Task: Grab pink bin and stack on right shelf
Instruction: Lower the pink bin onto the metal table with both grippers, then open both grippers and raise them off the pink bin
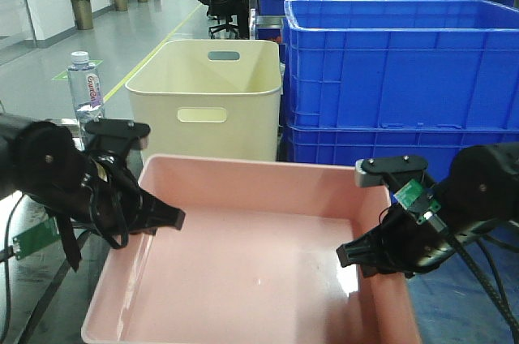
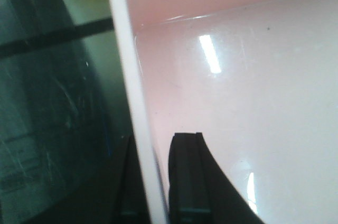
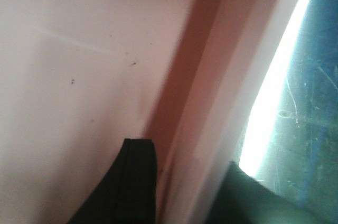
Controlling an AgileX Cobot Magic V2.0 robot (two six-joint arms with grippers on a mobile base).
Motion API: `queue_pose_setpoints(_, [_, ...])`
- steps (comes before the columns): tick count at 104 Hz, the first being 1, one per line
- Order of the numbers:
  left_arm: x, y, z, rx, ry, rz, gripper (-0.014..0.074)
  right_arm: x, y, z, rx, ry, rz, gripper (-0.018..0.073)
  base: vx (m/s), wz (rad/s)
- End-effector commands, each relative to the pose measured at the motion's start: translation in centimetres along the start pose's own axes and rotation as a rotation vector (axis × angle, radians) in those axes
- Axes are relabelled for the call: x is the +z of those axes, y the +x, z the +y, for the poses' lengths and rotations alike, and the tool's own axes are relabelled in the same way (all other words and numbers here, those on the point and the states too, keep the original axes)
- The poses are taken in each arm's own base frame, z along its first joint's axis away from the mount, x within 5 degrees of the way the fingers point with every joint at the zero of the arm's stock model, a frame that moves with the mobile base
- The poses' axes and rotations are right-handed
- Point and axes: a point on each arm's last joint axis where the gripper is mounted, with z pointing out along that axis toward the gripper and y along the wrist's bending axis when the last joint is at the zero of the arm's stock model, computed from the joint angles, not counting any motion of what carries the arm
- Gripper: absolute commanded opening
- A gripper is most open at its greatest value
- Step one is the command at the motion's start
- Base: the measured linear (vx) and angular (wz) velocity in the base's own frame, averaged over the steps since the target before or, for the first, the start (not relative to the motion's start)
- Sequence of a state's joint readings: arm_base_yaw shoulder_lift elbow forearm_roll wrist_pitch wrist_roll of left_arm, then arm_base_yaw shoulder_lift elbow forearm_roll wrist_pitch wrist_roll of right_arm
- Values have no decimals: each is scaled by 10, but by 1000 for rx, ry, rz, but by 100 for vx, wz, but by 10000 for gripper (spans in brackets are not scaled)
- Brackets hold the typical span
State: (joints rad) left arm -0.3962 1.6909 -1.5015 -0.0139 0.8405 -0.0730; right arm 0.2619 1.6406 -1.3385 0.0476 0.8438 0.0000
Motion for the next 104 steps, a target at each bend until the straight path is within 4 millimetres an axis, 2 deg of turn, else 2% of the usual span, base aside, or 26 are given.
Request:
queue_pose_setpoints(1, [-17,-12,-11,-21,64,-84,118,-15,-17,2,25,-20,-144,159,0,0])
queue_pose_setpoints(11, [-10,-9,-11,-25,66,-46,179,-15,-17,2,24,-20,-145,246,0,0])
queue_pose_setpoints(31, [-8,-9,-12,-26,68,-44,334,-16,-17,2,22,-19,-147,454,0,0])
queue_pose_setpoints(41, [-9,-9,-12,-27,68,-42,393,-17,-17,2,21,-18,-153,513,0,0])
queue_pose_setpoints(55, [-20,-10,-12,-27,71,-67,418,-28,-19,1,10,-9,-182,543,0,0])
queue_pose_setpoints(69, [-50,-12,-12,-21,77,-136,417,-54,-21,2,0,-10,-248,538,0,0])
queue_pose_setpoints(87, [-110,-9,-11,-8,87,-273,353,-105,-13,4,-25,-9,-360,482,0,0])
queue_pose_setpoints(93, [-132,-6,-11,-4,92,-322,303,-124,-8,4,-34,-2,-402,429,0,0])
queue_pose_setpoints(95, [-143,-4,-11,-2,94,-345,255,-132,-6,4,-36,1,-418,402,0,0])
queue_pose_setpoints(97, [-146,-3,-11,-1,94,-351,244,-140,-3,4,-38,3,-435,382,0,0])
queue_pose_setpoints(104, [-173,4,-10,2,99,-413,143,-163,6,4,-43,11,-483,253,0,0])
